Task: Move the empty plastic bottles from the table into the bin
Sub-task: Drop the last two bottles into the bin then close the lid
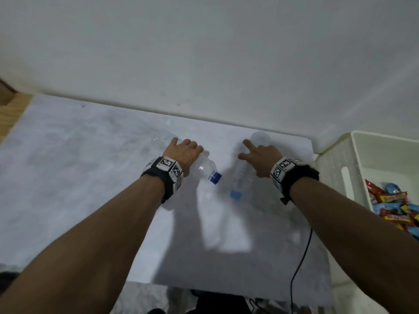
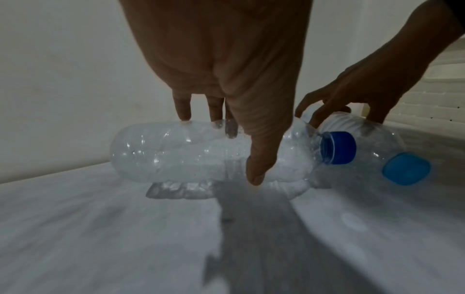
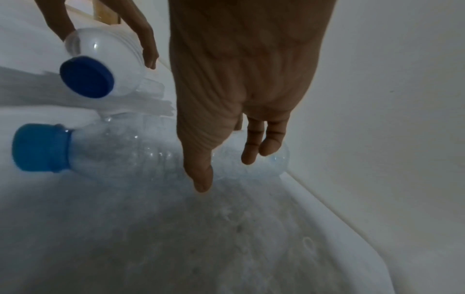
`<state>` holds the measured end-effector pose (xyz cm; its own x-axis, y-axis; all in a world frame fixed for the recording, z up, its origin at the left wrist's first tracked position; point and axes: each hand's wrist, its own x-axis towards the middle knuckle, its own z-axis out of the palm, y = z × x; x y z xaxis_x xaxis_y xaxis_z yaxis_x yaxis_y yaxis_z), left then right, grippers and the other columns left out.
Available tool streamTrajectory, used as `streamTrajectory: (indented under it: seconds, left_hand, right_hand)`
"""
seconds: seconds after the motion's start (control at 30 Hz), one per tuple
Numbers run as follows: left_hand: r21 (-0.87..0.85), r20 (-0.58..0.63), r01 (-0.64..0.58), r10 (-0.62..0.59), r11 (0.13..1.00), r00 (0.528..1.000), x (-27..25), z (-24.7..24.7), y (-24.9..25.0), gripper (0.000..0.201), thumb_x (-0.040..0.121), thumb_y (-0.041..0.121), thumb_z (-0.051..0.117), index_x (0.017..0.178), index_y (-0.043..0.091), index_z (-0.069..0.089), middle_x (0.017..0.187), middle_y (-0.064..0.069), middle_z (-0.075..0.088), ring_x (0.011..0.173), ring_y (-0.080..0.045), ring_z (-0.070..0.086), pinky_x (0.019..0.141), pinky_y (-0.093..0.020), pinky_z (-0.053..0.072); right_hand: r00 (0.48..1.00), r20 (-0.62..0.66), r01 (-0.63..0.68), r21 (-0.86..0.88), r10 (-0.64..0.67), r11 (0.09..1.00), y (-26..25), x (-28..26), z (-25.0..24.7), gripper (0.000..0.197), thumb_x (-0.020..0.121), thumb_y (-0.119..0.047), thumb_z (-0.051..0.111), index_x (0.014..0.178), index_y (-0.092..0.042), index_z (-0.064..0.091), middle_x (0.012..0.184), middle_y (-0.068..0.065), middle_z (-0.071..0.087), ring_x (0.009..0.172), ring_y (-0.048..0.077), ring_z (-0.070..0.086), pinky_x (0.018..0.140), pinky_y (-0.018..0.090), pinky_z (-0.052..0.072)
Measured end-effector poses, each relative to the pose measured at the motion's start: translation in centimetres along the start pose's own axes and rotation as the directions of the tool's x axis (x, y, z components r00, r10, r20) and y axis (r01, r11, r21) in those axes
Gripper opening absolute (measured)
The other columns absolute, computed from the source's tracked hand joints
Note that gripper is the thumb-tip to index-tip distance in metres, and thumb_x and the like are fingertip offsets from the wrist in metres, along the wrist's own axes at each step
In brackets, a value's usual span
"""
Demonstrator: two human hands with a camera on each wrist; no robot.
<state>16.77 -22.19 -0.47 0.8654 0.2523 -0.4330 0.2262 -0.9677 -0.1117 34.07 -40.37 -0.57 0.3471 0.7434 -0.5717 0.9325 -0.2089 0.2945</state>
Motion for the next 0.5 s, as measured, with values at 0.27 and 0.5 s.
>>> streamTrajectory:
  seconds: [0.27, 0.5]
  left_hand:
    - [-0.09, -0.073, 0.186, -0.192, 0.979, 0.979, -9.7, 1.9, -5.6, 0.07, 0.069, 0.016, 0.074, 0.129, 0.02, 0.039, 0.132, -0.002, 0.049, 0.127, -0.022, 0.045, 0.106, -0.046, 0.035]
    - [-0.189, -0.124, 0.448, -0.474, 0.874, 0.872, -25.1, 4.5, -12.9, 0.065, 0.069, 0.022, 0.074, 0.123, 0.016, 0.039, 0.124, -0.005, 0.052, 0.117, -0.027, 0.052, 0.087, -0.043, 0.045]
  right_hand:
    - [0.994, -0.107, 0.019, -0.043, -0.023, 0.999, -7.2, -1.9, -5.8, 0.072, 0.07, -0.027, 0.076, 0.132, -0.02, 0.041, 0.131, 0.003, 0.049, 0.097, 0.031, 0.068, 0.068, 0.033, 0.042]
    - [0.945, -0.305, 0.106, -0.061, -0.119, 0.993, -18.8, -3.0, -13.8, 0.068, 0.071, -0.041, 0.072, 0.128, -0.02, 0.042, 0.124, 0.001, 0.055, 0.098, 0.033, 0.066, 0.066, 0.035, 0.04]
